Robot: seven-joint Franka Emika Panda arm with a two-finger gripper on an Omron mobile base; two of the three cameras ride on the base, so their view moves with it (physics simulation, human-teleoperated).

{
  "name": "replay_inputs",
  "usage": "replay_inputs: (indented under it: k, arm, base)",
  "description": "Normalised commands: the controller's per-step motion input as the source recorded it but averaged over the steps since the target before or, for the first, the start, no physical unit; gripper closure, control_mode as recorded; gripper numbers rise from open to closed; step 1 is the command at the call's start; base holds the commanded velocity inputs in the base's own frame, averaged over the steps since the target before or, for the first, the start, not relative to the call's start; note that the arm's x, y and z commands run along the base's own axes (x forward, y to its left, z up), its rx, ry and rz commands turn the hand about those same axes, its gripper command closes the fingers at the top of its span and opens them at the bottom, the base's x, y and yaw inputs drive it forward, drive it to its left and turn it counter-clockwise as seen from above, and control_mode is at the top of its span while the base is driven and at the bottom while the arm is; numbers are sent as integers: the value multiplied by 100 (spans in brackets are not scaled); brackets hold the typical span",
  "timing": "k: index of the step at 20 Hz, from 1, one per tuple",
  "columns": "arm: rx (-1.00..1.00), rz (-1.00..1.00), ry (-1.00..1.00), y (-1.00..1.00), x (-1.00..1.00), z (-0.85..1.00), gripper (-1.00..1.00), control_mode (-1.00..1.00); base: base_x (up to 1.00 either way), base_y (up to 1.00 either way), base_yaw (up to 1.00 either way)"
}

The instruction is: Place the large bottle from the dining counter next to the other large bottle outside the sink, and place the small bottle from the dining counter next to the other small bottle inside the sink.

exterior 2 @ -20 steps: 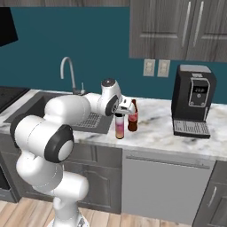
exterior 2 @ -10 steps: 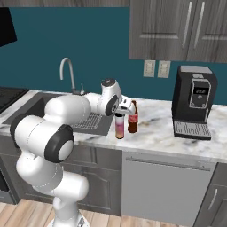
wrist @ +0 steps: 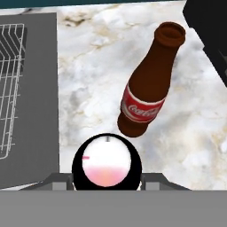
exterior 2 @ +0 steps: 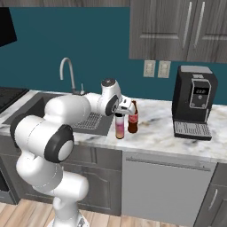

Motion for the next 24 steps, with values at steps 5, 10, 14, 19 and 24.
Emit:
replay_inputs:
  k: [5,10,14,19,24]
  arm:
    - [0,0,0,0,0,0,100,100]
    - [0,0,0,0,3,-7,100,-100]
    - [0,0,0,0,4,-11,100,-100]
    - [0,0,0,3,14,-11,100,-100]
    - [0,0,0,6,20,-3,100,-100]
  base:
    - [14,0,0]
    - [2,0,0]
    - [0,0,0]
    - [0,0,0]
    - [0,0,0]
